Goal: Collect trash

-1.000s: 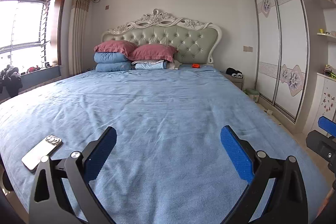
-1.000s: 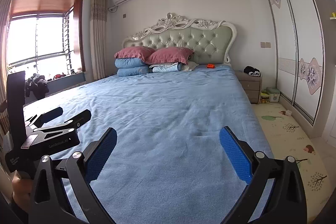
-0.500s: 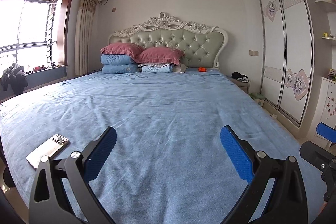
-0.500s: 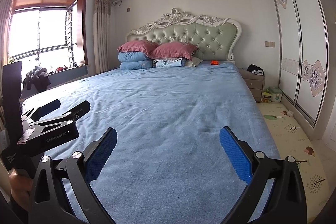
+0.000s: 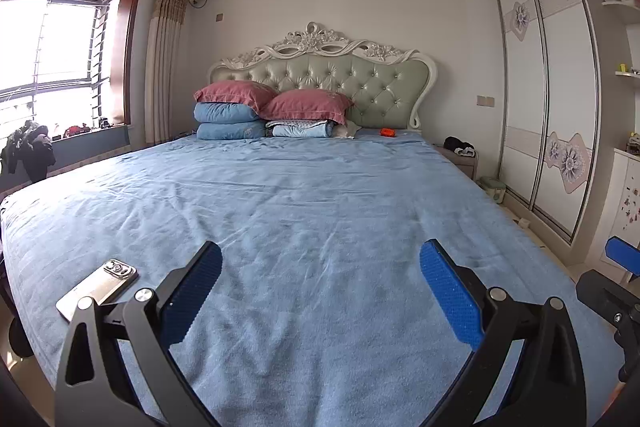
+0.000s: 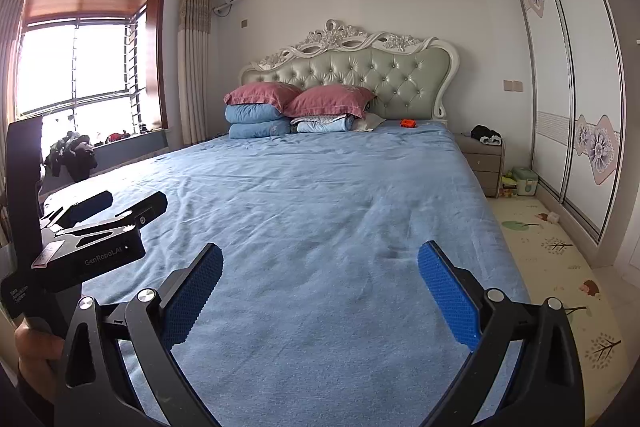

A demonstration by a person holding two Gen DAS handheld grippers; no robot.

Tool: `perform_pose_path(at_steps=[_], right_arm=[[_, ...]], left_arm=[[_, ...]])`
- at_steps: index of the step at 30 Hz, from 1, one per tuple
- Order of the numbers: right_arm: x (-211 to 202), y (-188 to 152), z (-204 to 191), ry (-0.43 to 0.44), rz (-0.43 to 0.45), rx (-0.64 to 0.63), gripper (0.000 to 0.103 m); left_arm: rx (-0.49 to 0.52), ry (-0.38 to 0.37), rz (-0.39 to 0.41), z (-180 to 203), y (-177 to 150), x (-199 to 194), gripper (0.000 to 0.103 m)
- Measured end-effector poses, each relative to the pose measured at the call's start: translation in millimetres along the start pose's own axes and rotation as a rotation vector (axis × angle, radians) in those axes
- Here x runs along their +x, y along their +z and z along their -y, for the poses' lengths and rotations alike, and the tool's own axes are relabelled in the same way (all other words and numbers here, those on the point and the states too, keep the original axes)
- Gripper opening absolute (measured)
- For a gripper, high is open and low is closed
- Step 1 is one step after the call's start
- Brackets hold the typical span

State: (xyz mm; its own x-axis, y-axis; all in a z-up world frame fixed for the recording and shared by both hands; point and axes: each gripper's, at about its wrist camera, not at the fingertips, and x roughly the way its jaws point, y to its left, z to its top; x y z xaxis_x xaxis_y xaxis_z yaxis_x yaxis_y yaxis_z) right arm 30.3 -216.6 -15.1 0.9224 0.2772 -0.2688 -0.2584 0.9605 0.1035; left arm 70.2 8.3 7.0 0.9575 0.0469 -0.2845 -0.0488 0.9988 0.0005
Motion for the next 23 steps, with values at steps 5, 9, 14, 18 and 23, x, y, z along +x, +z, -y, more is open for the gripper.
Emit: perform_pose_path(at_steps=[5,9,14,18,23], right_arm=[[2.0,-1.8,5.3,-0.007,-0.009,0.01,0.095],[4.4,-3.8,10.6,-0.005,-0.016,0.031,0.095],[7.0,-5.5,13.1,-0.006,-0.024,0.041,0.095],[8.5,-7.1,14.7,-0.003,-0.029,0.047,0.095],[10.1,-6.9,16.1,0.0,-0.034,0.052,0.095]], left_arm=[[0.008,-0.001,0.004,2.5,1.2,-0.4,0.099],[0.01,-0.012,0.008,4.5,1.7,1.0,0.099],[0.03,-0.002,0.027,8.8,3.0,1.2,0.099],[0.036,-0.01,0.021,11.5,4.6,1.7,0.099],[0.028,-0.012,0.014,10.8,6.4,3.6,0.099]])
